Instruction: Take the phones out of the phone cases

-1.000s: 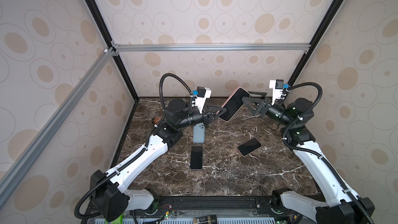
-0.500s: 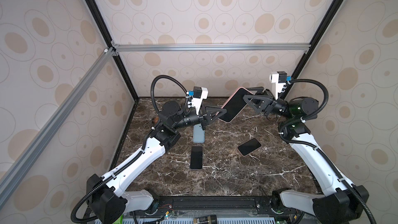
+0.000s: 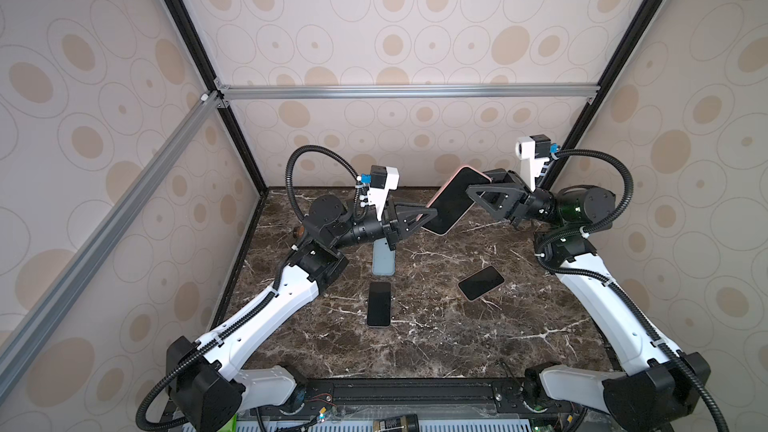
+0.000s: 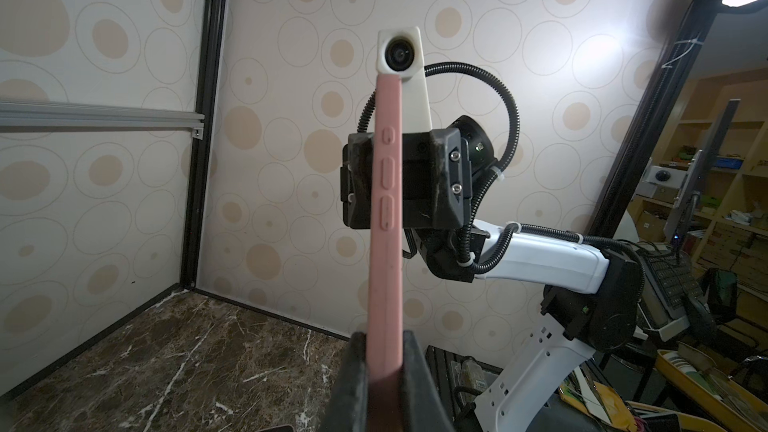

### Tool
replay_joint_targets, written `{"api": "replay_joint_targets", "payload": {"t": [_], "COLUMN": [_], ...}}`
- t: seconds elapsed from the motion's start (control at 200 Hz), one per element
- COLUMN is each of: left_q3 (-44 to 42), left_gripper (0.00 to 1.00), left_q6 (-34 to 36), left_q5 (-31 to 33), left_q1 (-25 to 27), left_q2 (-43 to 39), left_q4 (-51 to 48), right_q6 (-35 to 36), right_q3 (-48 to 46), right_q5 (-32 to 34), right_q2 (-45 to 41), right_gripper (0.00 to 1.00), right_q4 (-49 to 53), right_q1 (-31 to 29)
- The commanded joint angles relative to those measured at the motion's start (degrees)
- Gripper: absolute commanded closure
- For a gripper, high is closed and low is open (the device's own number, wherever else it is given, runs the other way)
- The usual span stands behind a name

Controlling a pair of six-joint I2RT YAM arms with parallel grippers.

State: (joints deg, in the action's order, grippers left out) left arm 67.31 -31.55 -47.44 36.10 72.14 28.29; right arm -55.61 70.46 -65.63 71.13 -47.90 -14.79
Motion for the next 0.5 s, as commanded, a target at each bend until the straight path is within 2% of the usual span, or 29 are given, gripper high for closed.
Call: {"api": "replay_joint_targets", "payload": {"t": [0.0, 0.335, 0.495], "left_q3": [0.61, -0.07, -0.25], "left_gripper": [1.0, 1.0, 1.0], "left_q6": [-2.1, -3.17, -2.58], "left_q5": [1.4, 0.03, -2.02], "left_q1": [-0.69, -1.38, -1.47], "left_q2": [-2.0, -2.05, -2.13], "left_q4": [6.61, 7.65, 6.52], "right_q6": [-3.45, -5.47, -3.99], "right_q3": [1.64, 3.19, 4.37], "right_q5": [-1.11, -0.81, -0.9], "right_q2": [-0.27, 0.43, -0.02], "right_gripper": [0.61, 0.72, 0.82], "right_q4": [-4.85, -5.25, -1.59], "right_q1": [-0.75, -0.95, -0.95]}}
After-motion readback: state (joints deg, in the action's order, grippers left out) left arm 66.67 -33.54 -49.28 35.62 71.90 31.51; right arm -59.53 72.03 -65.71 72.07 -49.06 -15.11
